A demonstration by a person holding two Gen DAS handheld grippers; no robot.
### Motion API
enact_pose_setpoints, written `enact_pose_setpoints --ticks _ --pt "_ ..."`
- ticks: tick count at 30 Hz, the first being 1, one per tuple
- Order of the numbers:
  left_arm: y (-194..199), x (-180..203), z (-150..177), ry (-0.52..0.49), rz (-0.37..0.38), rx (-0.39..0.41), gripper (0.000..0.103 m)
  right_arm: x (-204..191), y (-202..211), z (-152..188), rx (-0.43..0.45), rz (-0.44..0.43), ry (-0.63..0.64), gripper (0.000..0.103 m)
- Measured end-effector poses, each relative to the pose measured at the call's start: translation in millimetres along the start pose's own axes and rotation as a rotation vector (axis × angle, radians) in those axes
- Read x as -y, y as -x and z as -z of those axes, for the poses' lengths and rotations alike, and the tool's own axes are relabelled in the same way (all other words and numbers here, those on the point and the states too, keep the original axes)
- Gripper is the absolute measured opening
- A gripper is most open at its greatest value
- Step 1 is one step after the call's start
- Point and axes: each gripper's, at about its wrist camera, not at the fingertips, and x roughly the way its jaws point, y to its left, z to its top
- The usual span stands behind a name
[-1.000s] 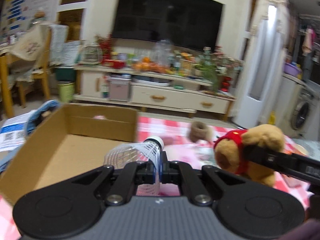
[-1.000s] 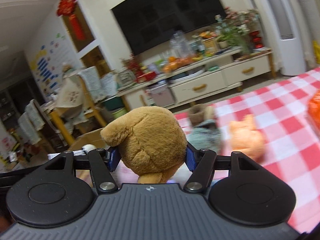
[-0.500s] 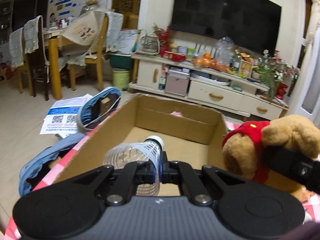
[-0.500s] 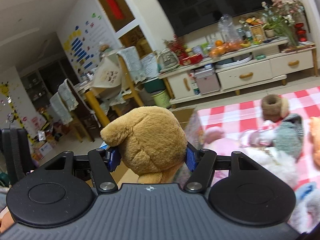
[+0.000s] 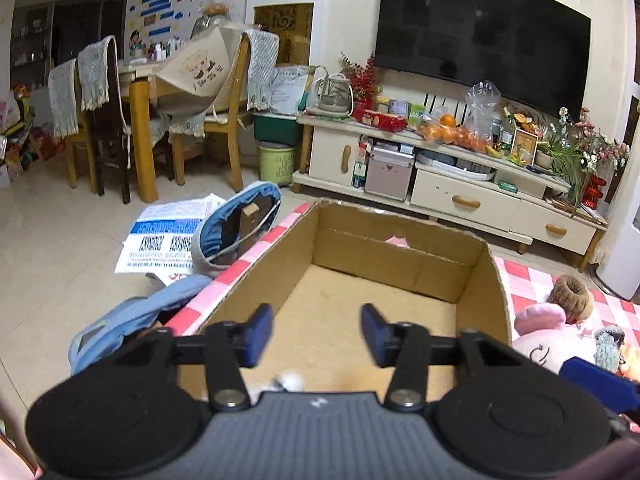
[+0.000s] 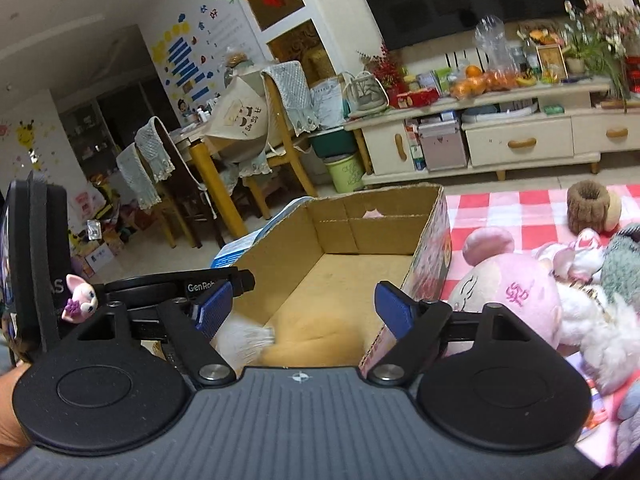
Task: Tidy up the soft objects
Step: 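Carry the shuttlecock and bear into the cardboard box and open both tools, then grasp the blue fluffy headband with the left tool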
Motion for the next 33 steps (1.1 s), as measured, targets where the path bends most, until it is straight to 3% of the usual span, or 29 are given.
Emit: enact_pose_setpoints --ticks 2,16,33 --pt "4.6 5.3 0.2 -0.021 0.003 0.02 0.068 3.0 5.7 -0.3 0.01 0.017 0.005 0.099" --pt "28.1 58.9 12.1 -0.207 0.081 0.077 0.08 30.4 59.2 11.1 0.084 0.267 0.024 0.101" --pt "42.1 107.0 30.5 -0.335 0.131 0.072 0.087 37.5 80.7 22.3 0.11 0.38 0.021 0.103"
